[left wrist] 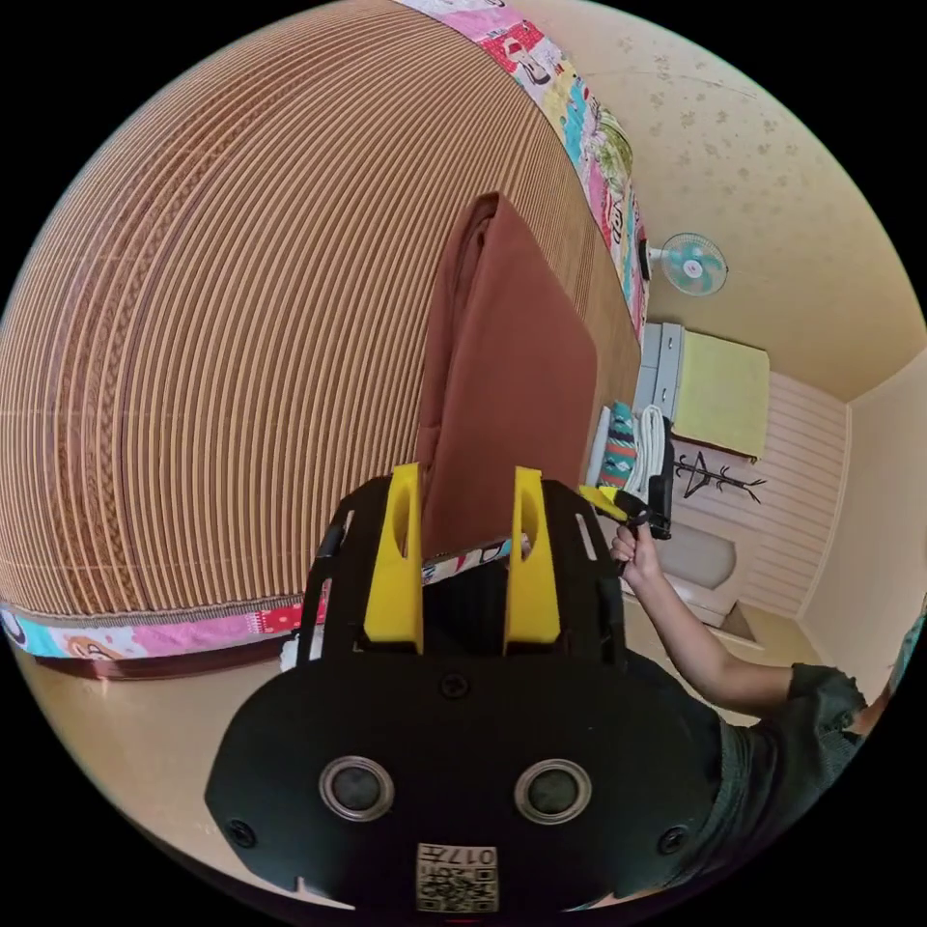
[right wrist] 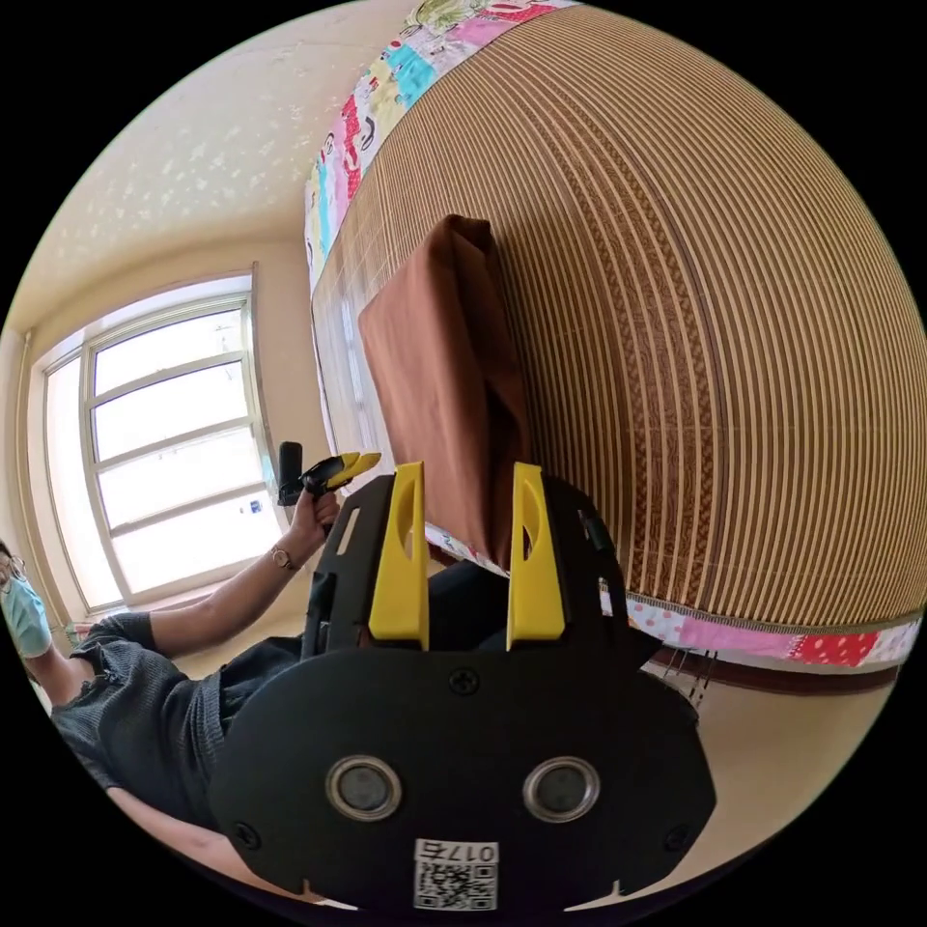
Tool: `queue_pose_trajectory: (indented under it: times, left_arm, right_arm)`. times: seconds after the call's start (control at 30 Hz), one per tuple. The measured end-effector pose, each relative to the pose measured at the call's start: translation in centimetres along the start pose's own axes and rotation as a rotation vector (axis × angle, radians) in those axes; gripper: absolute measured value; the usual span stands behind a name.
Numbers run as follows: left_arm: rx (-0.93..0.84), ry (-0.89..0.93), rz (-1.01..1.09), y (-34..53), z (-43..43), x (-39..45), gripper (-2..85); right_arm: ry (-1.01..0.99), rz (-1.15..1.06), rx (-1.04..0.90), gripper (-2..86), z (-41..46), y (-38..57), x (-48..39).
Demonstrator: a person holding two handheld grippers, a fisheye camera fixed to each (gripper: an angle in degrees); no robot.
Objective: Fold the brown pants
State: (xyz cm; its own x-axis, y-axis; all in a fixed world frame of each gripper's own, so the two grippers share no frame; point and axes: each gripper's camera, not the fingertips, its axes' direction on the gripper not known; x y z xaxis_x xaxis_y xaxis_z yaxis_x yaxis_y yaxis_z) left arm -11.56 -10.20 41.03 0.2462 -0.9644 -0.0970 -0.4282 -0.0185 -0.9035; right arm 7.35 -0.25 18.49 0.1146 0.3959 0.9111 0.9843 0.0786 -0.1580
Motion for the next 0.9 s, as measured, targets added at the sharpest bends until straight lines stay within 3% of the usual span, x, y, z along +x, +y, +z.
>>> queue_pose_trajectory:
  times: [0.23, 0.37, 0.5, 0.67, 0.9]
  left_arm:
    - [-0.07, -0.019, 0.014, -7.0, 5.9, 5.2, 14.3]
    - [-0.028, -0.084, -0.003, -6.0, 6.4, 8.1, 10.9]
    - [-0.024, 0.016, -0.012, -3.6, 4.9, 11.1, 6.5]
    - [0.026, -0.145, 0.006, 1.8, -2.0, 13.7, 6.2]
    - [0.135, -0.376, -0.169, 8.3, -20.1, 7.7, 6.4]
  right_arm:
    - [-0.055, 0.01, -0.123, 17.8, 4.5, -8.9, 3.7]
    - [-0.173, 0.022, -0.258, 16.5, 7.7, -9.9, 6.3]
    - [-0.08, 0.049, -0.258, 11.5, 9.0, -8.4, 4.6]
    - [-0.13, -0.03, -0.387, 7.8, 17.3, -7.0, -0.6]
    - [-0.192, -0.118, -0.508, 7.8, 37.0, -10.0, -12.7]
